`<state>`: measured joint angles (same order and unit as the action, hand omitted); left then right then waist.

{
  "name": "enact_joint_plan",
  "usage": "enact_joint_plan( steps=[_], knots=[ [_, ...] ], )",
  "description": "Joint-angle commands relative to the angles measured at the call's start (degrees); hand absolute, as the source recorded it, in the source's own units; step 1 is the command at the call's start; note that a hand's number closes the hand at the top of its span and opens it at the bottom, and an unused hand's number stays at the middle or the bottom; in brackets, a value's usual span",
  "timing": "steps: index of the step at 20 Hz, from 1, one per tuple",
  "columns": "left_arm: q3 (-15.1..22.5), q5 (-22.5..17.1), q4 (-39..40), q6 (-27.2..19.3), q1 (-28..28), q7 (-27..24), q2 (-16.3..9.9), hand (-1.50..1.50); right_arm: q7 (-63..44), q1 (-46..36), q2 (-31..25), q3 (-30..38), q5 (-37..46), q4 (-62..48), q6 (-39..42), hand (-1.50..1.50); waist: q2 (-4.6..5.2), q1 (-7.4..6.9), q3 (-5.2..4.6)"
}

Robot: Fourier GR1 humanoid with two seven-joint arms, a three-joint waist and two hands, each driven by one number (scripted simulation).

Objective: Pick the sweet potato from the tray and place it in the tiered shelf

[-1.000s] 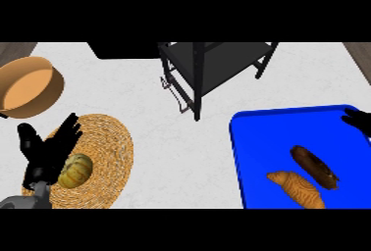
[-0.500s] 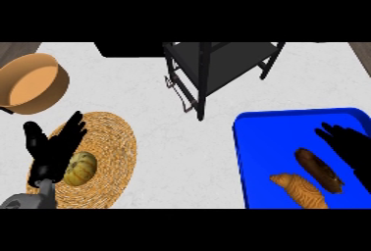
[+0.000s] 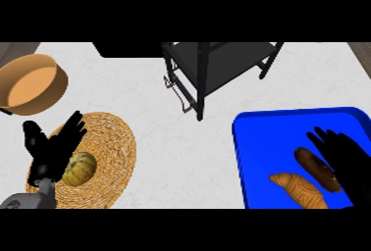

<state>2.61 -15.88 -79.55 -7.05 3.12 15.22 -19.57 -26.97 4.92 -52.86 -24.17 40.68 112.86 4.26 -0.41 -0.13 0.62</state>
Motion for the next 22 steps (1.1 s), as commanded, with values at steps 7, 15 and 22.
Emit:
enact_joint_plan(
  steps=[7,15,22],
  knots=[
    [0.32,1.12,0.81,1.07,-2.16,0.35,3.67,0.00,2.45,1.97,5.89,0.29,8.20,-5.06,-1.58,-1.50,0.36,0.28,-0.61],
    [-3.27,0.55,4.77,5.11,1.36,1.13,1.55,0.00,3.28,1.11,10.47,1.51,14.22,-10.61,-3.18,-1.50,0.41,0.50,-0.62],
    [-1.40,3.86,0.75,2.54,-2.73,0.20,5.37,0.00,9.93,-0.41,13.18,4.45,17.26,-18.90,-8.34,-1.50,0.39,0.21,-0.61]
  ],
)
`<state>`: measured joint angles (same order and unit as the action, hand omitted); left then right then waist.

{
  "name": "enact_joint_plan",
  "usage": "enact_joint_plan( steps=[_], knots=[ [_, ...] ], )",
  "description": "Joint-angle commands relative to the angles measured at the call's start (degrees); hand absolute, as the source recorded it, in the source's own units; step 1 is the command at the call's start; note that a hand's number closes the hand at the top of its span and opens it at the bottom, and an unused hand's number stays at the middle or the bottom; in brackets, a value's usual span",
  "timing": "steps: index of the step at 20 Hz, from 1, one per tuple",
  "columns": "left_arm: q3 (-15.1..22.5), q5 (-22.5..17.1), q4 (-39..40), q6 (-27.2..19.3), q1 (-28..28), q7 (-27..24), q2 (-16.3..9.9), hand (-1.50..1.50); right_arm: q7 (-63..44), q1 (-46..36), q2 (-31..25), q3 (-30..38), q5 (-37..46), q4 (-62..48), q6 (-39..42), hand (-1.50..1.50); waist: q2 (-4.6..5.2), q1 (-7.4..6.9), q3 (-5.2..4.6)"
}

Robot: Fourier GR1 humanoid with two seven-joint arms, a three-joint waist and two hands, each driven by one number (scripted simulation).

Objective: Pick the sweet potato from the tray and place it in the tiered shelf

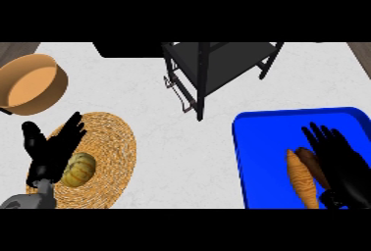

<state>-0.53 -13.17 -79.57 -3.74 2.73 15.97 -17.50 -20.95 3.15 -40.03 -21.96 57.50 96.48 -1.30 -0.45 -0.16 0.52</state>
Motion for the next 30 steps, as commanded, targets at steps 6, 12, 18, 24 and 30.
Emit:
enact_joint_plan(
  steps=[6,12,18,24,30],
  knots=[
    [2.51,3.66,4.19,-0.97,-2.65,-3.78,5.77,0.00,8.13,-5.17,4.16,3.45,0.49,-9.76,-2.21,-1.50,0.57,-0.01,-0.52],
    [0.78,2.54,2.00,1.22,-2.13,-1.28,5.02,0.00,10.86,-5.43,7.56,3.29,2.82,-12.64,-1.93,-1.50,0.49,0.09,-0.53],
    [0.33,1.99,-1.44,1.43,-1.92,1.65,4.65,0.00,16.88,-7.25,5.43,-0.41,5.76,-19.23,1.62,1.50,0.53,-0.36,-0.48],
    [-2.47,0.68,-0.42,2.93,0.07,3.04,2.92,0.00,20.32,-4.52,8.42,-3.09,3.24,-12.39,4.40,1.50,0.41,-0.05,-0.51],
    [0.35,3.26,0.54,2.58,0.32,1.74,4.57,0.00,26.17,-12.08,22.71,-9.82,-10.05,-9.69,22.89,1.50,1.11,-2.47,-0.62]
  ],
)
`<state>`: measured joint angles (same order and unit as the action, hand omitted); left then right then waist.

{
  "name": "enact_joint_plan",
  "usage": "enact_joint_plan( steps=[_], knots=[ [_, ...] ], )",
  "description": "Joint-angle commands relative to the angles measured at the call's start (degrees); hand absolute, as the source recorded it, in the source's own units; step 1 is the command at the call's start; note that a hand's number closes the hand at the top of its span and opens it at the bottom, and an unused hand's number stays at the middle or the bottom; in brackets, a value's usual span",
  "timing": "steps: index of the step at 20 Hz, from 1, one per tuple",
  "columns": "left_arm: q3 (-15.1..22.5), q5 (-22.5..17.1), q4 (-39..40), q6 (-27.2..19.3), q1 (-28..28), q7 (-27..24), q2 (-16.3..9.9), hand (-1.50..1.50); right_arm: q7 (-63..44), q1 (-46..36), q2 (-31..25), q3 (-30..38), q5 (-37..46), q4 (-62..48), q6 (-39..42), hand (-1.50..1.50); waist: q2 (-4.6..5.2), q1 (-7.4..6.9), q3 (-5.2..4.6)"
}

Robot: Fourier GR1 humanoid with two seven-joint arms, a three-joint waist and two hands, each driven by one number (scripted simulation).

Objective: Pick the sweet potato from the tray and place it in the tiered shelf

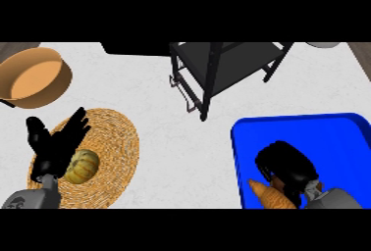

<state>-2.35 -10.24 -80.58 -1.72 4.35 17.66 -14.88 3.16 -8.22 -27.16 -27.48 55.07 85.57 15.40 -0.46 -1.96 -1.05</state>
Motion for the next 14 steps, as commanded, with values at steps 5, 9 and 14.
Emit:
enact_joint_plan(
  steps=[5,9,14],
  knots=[
    [1.41,1.04,1.96,-0.95,-2.69,-0.59,2.94,0.00,-1.08,-5.11,16.85,0.61,-15.22,7.37,10.87,1.50,0.38,1.67,1.01],
    [0.45,0.48,0.72,0.02,-4.07,-0.35,2.07,0.00,-4.44,-7.55,14.46,9.00,-22.22,22.46,15.95,1.50,-0.04,2.88,0.98],
    [0.43,1.42,1.49,-0.77,-3.40,-1.25,3.16,0.00,-17.76,-11.97,18.76,16.33,-26.98,33.37,18.51,1.50,0.12,3.07,0.95]
  ],
)
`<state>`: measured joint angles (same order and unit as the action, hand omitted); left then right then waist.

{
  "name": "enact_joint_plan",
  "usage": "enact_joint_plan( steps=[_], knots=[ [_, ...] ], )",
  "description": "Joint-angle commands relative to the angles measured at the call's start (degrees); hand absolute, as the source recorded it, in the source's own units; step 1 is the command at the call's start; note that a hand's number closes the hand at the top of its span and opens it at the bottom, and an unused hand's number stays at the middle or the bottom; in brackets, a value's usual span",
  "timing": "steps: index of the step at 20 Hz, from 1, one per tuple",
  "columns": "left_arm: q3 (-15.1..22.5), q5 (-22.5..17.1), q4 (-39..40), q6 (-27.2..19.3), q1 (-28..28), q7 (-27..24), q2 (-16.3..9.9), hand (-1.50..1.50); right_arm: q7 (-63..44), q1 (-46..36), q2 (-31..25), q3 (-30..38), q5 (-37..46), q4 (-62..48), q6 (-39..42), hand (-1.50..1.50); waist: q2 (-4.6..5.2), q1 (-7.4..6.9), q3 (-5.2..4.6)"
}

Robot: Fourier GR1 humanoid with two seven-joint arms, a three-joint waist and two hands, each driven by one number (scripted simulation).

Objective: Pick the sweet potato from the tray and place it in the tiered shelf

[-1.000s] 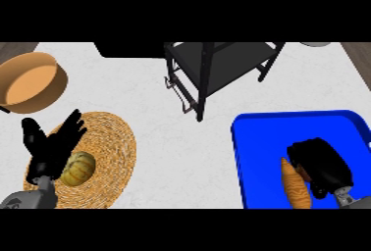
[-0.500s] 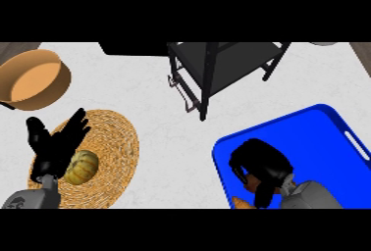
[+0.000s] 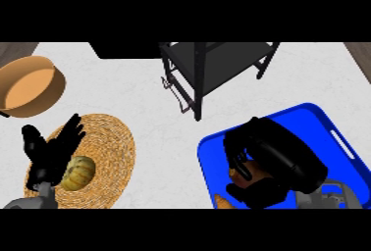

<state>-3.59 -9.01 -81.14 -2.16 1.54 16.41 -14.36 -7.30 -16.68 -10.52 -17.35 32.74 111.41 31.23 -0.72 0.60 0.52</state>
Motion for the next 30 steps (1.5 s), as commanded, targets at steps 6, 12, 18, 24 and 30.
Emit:
enact_joint_plan(
  steps=[6,12,18,24,30],
  knots=[
    [1.70,0.72,2.13,-1.55,0.79,1.95,3.65,0.00,-25.48,-17.86,2.99,17.95,-17.00,11.10,10.22,1.50,0.37,0.22,-0.63],
    [0.60,-1.14,-0.35,2.18,-1.22,2.87,1.65,0.00,-37.31,-37.86,0.35,26.94,-24.32,-0.08,9.27,1.50,0.23,-1.00,-0.65],
    [0.86,0.71,2.80,1.42,0.42,0.68,3.14,0.00,-33.71,-48.82,-3.67,30.10,-21.26,-16.76,4.64,1.50,0.83,-1.57,-0.59],
    [-0.65,0.00,3.87,3.86,0.35,-1.02,1.77,0.00,-24.02,-56.57,-8.66,30.77,-17.24,-32.36,2.95,1.50,1.16,-2.12,-0.60],
    [-0.05,0.88,0.94,2.77,-1.26,0.14,2.86,0.00,-17.44,-57.88,-9.71,27.85,-15.64,-41.86,4.61,1.50,0.93,-1.91,-0.56]
  ],
)
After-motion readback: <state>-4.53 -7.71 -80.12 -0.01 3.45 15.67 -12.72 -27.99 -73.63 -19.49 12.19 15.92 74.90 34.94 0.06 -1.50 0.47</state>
